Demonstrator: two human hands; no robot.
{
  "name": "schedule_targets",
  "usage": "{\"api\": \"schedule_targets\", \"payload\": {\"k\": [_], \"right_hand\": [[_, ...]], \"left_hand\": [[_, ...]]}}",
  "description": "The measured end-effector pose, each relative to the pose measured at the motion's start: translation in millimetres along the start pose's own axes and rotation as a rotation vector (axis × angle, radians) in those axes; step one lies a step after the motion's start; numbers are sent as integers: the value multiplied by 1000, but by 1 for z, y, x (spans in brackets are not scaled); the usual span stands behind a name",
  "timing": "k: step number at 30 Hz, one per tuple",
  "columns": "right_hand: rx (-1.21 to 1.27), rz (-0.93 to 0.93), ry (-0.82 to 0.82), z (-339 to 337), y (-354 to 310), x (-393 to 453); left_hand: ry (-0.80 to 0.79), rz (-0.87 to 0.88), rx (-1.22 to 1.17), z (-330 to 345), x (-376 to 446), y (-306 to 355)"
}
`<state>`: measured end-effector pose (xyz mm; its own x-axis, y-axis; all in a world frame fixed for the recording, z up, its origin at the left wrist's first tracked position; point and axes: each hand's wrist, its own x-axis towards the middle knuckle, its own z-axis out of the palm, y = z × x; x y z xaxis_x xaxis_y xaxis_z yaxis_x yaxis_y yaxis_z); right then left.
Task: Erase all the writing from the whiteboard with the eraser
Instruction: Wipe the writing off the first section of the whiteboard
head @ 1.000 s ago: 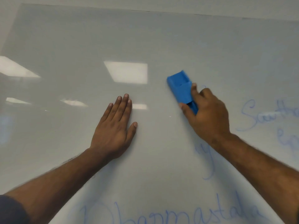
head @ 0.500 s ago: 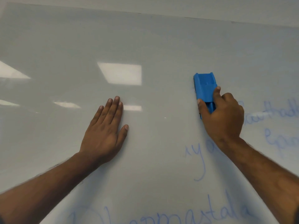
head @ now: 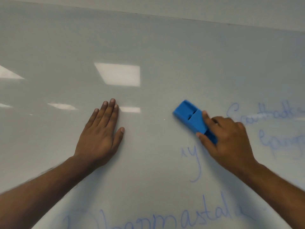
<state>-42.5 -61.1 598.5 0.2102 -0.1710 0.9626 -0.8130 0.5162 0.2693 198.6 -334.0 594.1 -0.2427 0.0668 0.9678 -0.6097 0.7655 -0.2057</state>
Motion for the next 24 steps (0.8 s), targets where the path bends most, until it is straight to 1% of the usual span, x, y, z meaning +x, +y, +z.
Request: {"api": "schedule_targets", "payload": {"k": [3,5,6,8,13,16,18,20,24], "right_hand": [[102,188,48,2,4,19],[173,226,57,5,-3,23],[189,210,57,5,-8,23],[207,140,31,4,-18,13],[201,-112,-123,-4,-40,-45],[141,-306,-184,-8,-33,-81],[102,-366,-198,-12,-18,-91],[80,-309,-185,-16,-2,-88],[87,-25,-97,-17,23,-68]], "left_hand": [[3,-8,-1,0,-1,1],[4,-13,-7,1,-2,2],[5,-16,-11,1,-3,2],[7,-26,-20,1,-4,4],[4,-42,-36,1,-7,6],[4,-38,-34,2,-9,6],[6,-33,-30,2,-10,6],[10,-28,-25,2,-11,6],[8,-25,-20,3,-13,7]]}}
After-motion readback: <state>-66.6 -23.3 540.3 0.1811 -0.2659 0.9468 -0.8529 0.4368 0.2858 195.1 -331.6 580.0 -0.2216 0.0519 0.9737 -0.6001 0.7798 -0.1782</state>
